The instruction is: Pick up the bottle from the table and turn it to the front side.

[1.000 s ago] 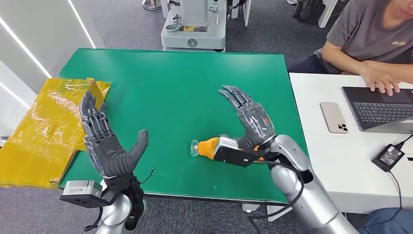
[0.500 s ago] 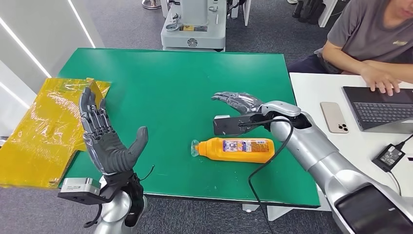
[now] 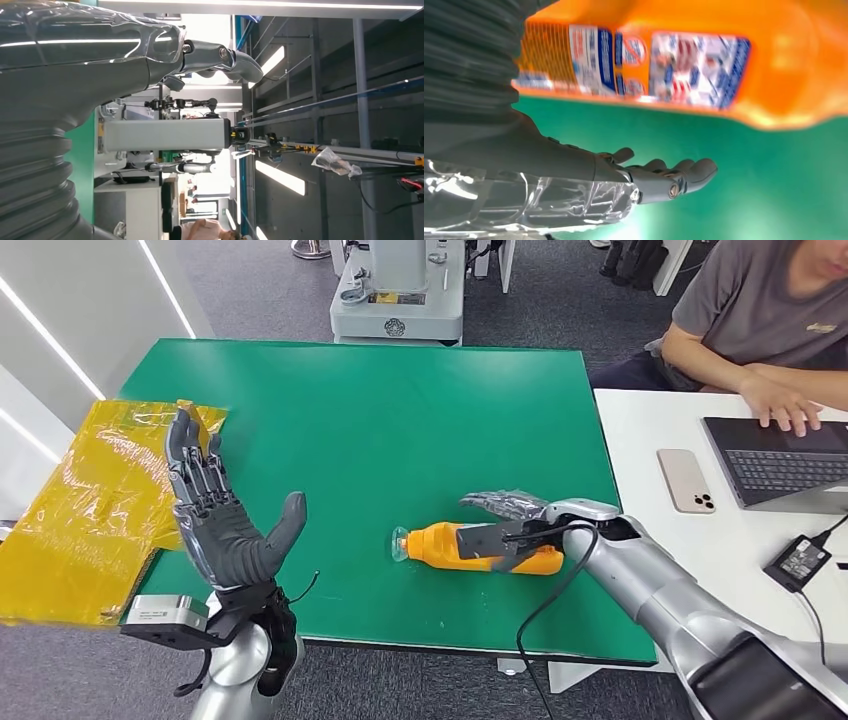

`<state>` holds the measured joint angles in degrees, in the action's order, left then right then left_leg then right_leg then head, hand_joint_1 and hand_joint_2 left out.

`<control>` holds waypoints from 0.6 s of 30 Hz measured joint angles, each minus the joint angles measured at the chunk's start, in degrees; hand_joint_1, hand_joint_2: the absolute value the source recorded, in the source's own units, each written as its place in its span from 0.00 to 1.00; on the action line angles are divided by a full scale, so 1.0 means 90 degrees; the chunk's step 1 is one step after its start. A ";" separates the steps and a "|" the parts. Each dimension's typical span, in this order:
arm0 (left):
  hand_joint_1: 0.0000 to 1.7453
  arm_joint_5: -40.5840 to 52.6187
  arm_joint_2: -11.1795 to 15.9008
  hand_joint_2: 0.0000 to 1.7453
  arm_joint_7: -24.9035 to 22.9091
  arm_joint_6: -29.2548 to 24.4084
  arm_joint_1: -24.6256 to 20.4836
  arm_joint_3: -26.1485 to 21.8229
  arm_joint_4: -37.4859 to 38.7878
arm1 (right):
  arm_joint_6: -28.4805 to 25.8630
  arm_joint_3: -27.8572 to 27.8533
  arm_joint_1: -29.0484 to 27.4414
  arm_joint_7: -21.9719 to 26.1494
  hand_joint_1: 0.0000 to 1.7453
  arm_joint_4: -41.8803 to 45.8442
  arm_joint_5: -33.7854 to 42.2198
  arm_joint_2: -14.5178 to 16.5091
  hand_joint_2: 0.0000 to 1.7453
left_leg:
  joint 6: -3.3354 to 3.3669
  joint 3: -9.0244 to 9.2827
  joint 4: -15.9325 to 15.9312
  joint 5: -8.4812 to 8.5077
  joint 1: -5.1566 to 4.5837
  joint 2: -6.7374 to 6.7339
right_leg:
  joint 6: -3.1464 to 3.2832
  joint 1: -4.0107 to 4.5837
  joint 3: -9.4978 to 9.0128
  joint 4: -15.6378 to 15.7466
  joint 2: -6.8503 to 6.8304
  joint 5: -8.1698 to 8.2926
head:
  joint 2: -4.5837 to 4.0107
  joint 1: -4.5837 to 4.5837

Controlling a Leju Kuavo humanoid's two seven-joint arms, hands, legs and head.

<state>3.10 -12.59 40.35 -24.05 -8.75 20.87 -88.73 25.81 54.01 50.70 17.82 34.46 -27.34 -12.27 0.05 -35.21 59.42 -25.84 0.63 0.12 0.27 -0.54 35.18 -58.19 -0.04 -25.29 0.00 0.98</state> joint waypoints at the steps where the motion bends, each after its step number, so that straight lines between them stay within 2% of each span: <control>1: 0.00 -0.0002 0.0000 1.00 0.0000 -0.0001 -0.0007 0.0000 0.0006 | -0.0019 0.0032 -0.0046 -0.0002 0.00 -0.0014 0.0017 -0.0028 1.00 | 0.0000 0.0000 0.0000 0.0000 0.0000 0.0000 | 0.0000 0.0000 0.0000 0.0000 0.0000 0.0000 | 0.0000 0.0000; 12: 0.00 -0.0063 -0.0015 1.00 -0.0001 0.0083 -0.0047 0.0012 0.0072 | -0.0470 0.0237 -0.0345 -0.0288 0.00 -0.0044 0.0059 -0.0358 1.00 | 0.0000 0.0002 0.0001 0.0000 0.0000 -0.0002 | -0.0001 0.0000 -0.0001 0.0001 0.0001 -0.0001 | 0.0000 0.0000; 18: 0.00 -0.0058 -0.0053 1.00 -0.0001 0.0129 -0.0052 0.0015 0.0123 | -0.0846 0.0302 -0.0546 -0.0614 0.00 0.0170 -0.0087 -0.0712 1.00 | 0.0002 0.0001 0.0001 -0.0001 0.0000 0.0005 | -0.0004 0.0000 -0.0005 0.0006 -0.0003 -0.0002 | 0.0000 0.0000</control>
<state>2.57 -13.07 40.35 -22.89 -9.22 21.00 -87.62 18.20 56.73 45.79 12.29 35.99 -28.13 -18.68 0.07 -35.20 59.44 -25.85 0.62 0.17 0.23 -0.54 35.13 -58.14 -0.06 -25.31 0.00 0.98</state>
